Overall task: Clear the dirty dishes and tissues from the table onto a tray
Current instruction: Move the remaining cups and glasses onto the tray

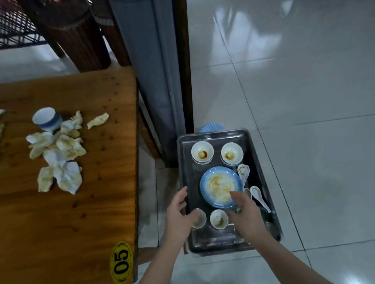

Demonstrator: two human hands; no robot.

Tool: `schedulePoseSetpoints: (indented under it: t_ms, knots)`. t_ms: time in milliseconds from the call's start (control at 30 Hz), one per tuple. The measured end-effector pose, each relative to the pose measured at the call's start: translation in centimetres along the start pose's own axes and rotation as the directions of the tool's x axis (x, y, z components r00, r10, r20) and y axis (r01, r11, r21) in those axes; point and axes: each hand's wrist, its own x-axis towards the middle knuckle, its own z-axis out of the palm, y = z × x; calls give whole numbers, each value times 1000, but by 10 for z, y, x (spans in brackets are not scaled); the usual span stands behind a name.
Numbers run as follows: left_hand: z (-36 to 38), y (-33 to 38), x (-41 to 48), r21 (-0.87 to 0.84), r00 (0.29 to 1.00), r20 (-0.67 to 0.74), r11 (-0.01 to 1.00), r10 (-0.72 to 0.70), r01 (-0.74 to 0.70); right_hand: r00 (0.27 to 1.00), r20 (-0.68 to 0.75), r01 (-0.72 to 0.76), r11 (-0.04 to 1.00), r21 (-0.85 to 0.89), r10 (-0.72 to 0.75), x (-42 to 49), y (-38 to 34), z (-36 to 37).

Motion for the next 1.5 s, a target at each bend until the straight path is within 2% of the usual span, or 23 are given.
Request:
schedulePoseSetpoints:
  t_ms: [200, 300, 367, 500, 667, 833, 1000, 1233, 1500]
  knots:
    - [-29, 66, -20, 3, 993, -65, 996, 94, -94, 996, 42, 79, 994, 72, -82, -12, -73, -26]
    - [-53, 95, -29, 6, 985, -108, 990, 138, -138, 982, 45, 183, 983, 24, -184, -15, -106, -31]
    - [-73, 112, -35, 9, 975, -148, 986, 167, -168, 967, 54, 244, 968, 56, -247, -17, -130, -31]
    - [-122, 130, -49, 12, 956, -201, 977, 212, -214, 953, 79, 282, 951, 124, -293, -21, -172, -14]
    - [-196, 135, -62, -28, 946, -282, 985, 158, -173, 920, 130, 363, 928, 79, -371, -29, -220, 21]
    - [-276, 135, -68, -2, 917, -358, 981, 178, -192, 911, 168, 366, 926, 94, -377, -42, -274, 70]
    - [-361, 127, -68, 44, 911, -361, 980, 199, -196, 904, 174, 391, 920, 37, -391, -58, -321, 135]
    - [-470, 109, -64, 114, 932, -298, 977, 206, -180, 918, 140, 375, 927, -5, -371, -80, -361, 226]
    - [-521, 105, -47, 88, 939, -292, 982, 184, -165, 917, 82, 390, 921, 8, -390, -73, -389, 255]
